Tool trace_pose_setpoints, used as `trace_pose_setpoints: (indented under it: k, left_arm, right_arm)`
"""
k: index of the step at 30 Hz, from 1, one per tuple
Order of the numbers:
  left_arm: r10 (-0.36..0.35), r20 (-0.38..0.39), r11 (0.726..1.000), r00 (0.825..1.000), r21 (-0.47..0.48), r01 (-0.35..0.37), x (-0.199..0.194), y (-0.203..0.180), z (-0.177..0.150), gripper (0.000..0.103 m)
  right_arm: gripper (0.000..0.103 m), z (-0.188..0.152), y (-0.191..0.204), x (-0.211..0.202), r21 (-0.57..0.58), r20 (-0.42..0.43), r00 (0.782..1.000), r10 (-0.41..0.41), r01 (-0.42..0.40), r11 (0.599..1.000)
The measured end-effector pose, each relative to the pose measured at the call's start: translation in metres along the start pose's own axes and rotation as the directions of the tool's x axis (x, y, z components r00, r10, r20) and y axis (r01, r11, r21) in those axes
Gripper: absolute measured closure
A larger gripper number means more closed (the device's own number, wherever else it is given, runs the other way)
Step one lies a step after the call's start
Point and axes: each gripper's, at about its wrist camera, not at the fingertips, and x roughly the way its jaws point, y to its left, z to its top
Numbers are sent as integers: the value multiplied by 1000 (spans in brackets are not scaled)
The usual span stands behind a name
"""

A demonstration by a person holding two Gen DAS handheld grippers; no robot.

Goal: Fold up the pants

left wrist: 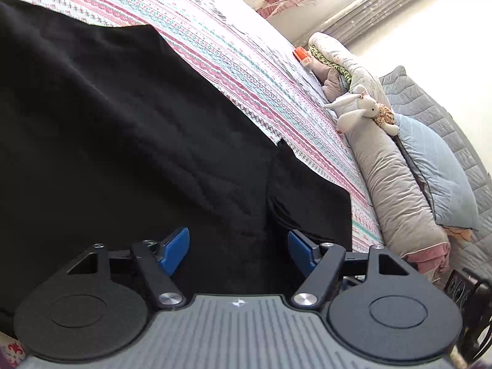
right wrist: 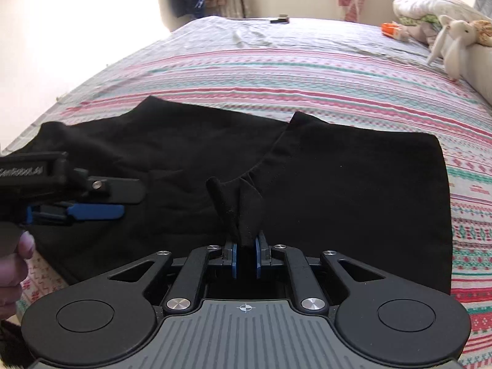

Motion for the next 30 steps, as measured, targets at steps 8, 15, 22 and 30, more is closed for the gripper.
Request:
trace_pose_setpoints:
  k: [8, 15, 22, 30]
  left_arm:
    - [-89, -42, 990, 995, -110, 84, 7, 6, 6, 22]
    - [-73, -33, 989, 997, -134, 68, 17, -4, 10, 27]
    - [110, -48, 993, 993, -41, -112, 31, -20, 16, 89]
    - [358, 126, 891, 925, 249, -379, 16, -49, 34, 89]
  right_arm:
    - [91, -6, 29, -7, -54, -28, 993, 117, -119, 991]
    - [91, -2, 29, -16, -18, -27, 978, 208, -208, 978]
    - [86, -1, 29, -13, -11, -60, 968, 243, -244, 970]
    - [42, 9, 0, -32, 36, 13, 949, 315, -315, 948]
